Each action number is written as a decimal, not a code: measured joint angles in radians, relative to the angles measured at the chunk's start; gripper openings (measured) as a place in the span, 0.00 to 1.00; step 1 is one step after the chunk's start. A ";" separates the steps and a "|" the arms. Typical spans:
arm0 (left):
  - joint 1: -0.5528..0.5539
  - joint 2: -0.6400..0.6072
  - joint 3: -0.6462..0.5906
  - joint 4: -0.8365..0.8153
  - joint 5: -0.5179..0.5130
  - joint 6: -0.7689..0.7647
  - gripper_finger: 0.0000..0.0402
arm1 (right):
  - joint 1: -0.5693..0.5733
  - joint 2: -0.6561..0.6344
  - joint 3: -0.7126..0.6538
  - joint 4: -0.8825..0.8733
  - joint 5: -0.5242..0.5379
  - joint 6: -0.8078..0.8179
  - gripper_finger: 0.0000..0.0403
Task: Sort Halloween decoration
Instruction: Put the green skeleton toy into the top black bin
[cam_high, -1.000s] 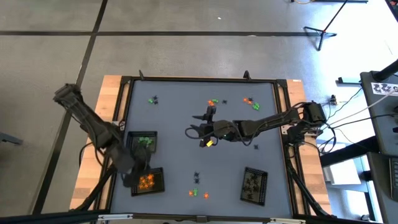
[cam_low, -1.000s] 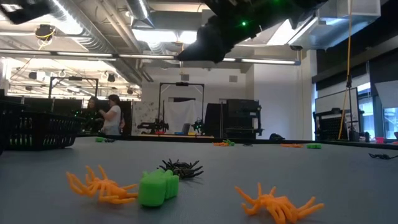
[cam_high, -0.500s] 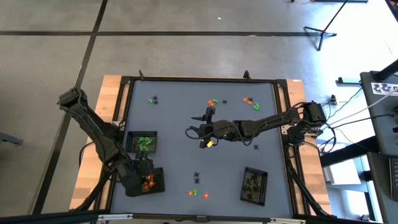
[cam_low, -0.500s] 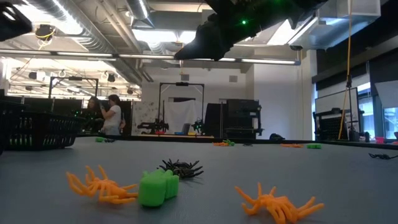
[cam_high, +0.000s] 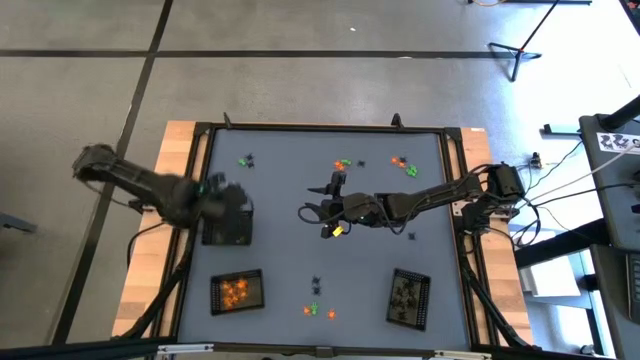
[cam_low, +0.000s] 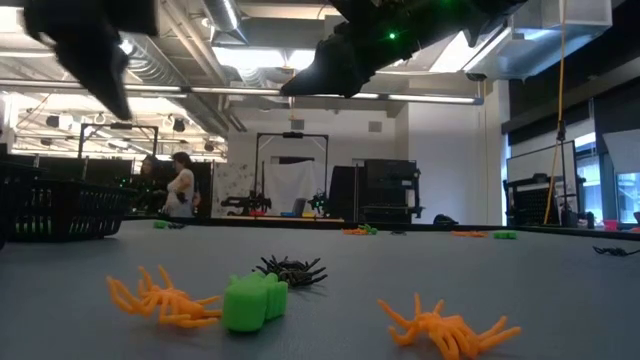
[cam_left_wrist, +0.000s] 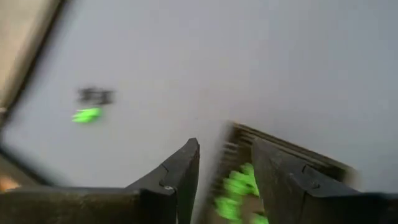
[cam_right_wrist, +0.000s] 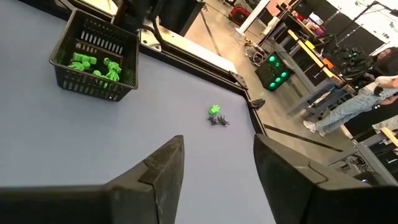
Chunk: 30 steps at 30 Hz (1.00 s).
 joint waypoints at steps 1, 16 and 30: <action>0.073 -0.004 0.000 0.004 0.005 0.056 0.34 | 0.000 0.000 0.000 0.001 0.000 0.000 0.48; 0.905 0.207 0.000 0.185 0.222 0.645 0.41 | 0.000 0.000 0.000 0.003 0.000 0.000 0.48; 1.118 0.511 0.000 0.364 0.268 0.671 0.43 | 0.000 0.000 0.000 -0.005 -0.001 0.000 0.48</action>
